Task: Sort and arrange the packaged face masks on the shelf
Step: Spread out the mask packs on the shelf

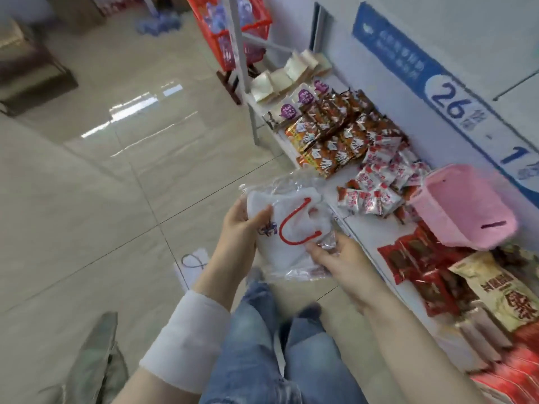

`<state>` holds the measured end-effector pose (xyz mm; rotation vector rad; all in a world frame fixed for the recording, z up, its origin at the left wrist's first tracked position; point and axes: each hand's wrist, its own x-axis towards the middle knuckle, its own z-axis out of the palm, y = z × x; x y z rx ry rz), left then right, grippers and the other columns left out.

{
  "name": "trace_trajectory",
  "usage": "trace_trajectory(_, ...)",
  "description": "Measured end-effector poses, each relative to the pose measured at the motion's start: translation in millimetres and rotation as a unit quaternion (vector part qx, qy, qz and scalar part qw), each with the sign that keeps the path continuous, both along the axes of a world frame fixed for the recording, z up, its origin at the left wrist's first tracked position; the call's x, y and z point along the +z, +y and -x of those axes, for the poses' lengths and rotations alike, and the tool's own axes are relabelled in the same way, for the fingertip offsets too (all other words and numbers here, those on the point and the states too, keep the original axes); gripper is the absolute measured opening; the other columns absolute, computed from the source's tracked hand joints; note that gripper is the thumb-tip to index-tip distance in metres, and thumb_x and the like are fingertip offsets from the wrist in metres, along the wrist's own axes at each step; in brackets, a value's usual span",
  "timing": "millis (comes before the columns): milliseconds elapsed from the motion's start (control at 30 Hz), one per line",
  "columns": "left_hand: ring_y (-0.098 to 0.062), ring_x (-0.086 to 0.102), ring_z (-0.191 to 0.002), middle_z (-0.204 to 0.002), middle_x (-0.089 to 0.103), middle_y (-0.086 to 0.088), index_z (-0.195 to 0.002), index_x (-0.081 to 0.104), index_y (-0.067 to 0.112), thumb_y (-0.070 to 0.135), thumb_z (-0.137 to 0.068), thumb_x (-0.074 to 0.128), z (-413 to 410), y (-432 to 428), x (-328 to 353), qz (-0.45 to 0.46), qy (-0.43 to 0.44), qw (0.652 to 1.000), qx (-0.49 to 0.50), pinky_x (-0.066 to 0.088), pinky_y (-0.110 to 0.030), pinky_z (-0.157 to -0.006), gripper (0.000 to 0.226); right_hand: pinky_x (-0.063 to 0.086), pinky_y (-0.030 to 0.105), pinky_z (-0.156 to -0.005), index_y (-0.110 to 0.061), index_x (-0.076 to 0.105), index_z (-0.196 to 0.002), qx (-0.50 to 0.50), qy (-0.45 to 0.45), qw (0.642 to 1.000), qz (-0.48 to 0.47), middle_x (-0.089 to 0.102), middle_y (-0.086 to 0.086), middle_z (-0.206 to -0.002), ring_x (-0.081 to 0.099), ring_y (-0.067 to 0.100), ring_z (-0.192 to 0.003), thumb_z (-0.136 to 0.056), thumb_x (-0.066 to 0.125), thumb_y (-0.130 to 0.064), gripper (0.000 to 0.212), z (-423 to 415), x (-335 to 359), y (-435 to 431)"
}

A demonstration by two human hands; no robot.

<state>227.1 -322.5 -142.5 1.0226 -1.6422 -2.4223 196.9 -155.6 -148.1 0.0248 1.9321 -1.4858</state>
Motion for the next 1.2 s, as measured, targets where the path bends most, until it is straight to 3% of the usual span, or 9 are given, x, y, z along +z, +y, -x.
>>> trace_trajectory(133,-0.022,0.066,-0.082,-0.094,0.067,-0.010,-0.118,0.052,0.001,0.002,-0.084,0.065,-26.4,-50.8,-16.2,-0.009,-0.014,0.996,0.090,0.054,-0.031,-0.066,0.037,0.053,0.035,-0.083,-0.022,0.062,-0.093,0.034,-0.055,0.998,0.014,0.068,-0.004,-0.086,0.064,0.014,-0.085,-0.087,0.063,-0.019,0.007,-11.9,-9.1,-56.5)
trace_trajectory(267,-0.021,0.065,-0.079,-0.094,0.065,-0.010,-0.113,0.051,0.006,-0.002,-0.086,0.060,-43.8,-112.2,-27.1,-0.054,-0.014,0.987,0.152,0.056,-0.031,-0.066,0.030,0.051,0.027,-0.074,-0.011,0.063,-0.102,0.072,-0.076,0.994,0.004,0.070,0.001,-0.089,0.065,0.010,-0.078,-0.086,0.064,-0.014,0.017,-12.5,-15.2,-124.3)
trace_trajectory(400,-0.023,0.064,-0.080,-0.096,0.064,-0.014,-0.111,0.051,0.004,-0.002,-0.080,0.066,-55.7,-177.2,-32.2,-0.100,0.023,0.979,0.179,0.056,-0.033,-0.068,0.035,0.047,0.025,-0.066,-0.007,0.060,-0.085,0.086,-0.065,0.994,-0.005,0.063,0.006,-0.075,0.058,0.014,-0.070,-0.086,0.063,-0.008,0.003,-11.5,-20.3,-192.4)
trace_trajectory(467,-0.025,0.063,-0.081,-0.096,0.064,-0.015,-0.111,0.052,0.001,0.005,-0.072,0.069,-58.2,-207.7,-31.7,-0.109,0.029,0.975,0.191,0.055,-0.035,-0.071,0.043,0.041,0.023,-0.061,-0.005,0.055,-0.080,0.098,-0.054,0.994,0.001,0.054,0.004,-0.067,0.050,0.014,-0.066,-0.086,0.064,-0.009,0.011,-7.9,-22.5,-221.5)
trace_trajectory(700,-0.022,0.060,-0.077,-0.088,0.059,-0.013,-0.088,0.050,0.007,-0.004,-0.088,0.054,-41.9,-273.9,-38.3,-0.115,0.010,0.965,0.236,0.051,-0.033,-0.072,0.012,0.035,0.034,-0.071,0.018,0.046,-0.090,0.123,-0.063,0.990,0.027,0.050,0.013,-0.077,0.044,0.020,-0.075,-0.076,0.072,-0.025,0.052,16.7,-28.3,-289.3)
trace_trajectory(833,-0.021,0.062,-0.077,-0.089,0.061,-0.013,-0.092,0.051,0.006,-0.004,-0.087,0.055,-6.3,-302.6,-40.4,-0.120,0.028,0.959,0.256,0.055,-0.030,-0.069,0.011,0.042,0.014,-0.059,-0.009,0.056,-0.070,0.131,-0.048,0.990,0.010,0.058,-0.009,-0.062,0.052,0.000,-0.059,-0.084,0.067,-0.010,0.018,53.8,-29.5,-317.9)
trace_trajectory(900,-0.020,0.062,-0.075,-0.087,0.061,-0.011,-0.091,0.051,0.006,-0.004,-0.086,0.055,23.5,-316.6,-32.5,-0.115,0.047,0.961,0.249,0.056,-0.028,-0.066,0.012,0.040,0.010,-0.055,-0.020,0.054,-0.066,0.130,-0.008,0.991,0.008,0.058,-0.015,-0.055,0.050,-0.007,-0.053,-0.085,0.065,-0.009,0.025,81.1,-19.9,-330.0)
trace_trajectory(1067,-0.019,0.063,-0.068,-0.082,0.061,-0.011,-0.085,0.049,0.008,-0.004,-0.085,0.056,133.2,-342.2,17.1,-0.083,0.116,0.976,0.165,0.055,-0.030,-0.063,0.014,0.043,0.005,-0.056,-0.024,0.060,-0.083,0.089,0.084,0.992,0.036,0.064,-0.018,-0.064,0.056,-0.013,-0.059,-0.086,0.064,-0.014,0.011,171.5,30.6,-346.2)
trace_trajectory(1200,-0.021,0.063,-0.067,-0.080,0.063,-0.011,-0.081,0.050,0.010,-0.002,-0.080,0.064,226.6,-342.3,64.2,-0.064,0.181,0.978,0.081,0.053,-0.035,-0.066,0.018,0.046,0.011,-0.065,-0.015,0.063,-0.092,0.008,0.154,0.988,0.032,0.065,-0.004,-0.082,0.059,-0.007,-0.068,-0.086,0.065,-0.020,0.008,237.2,74.9,-338.2)
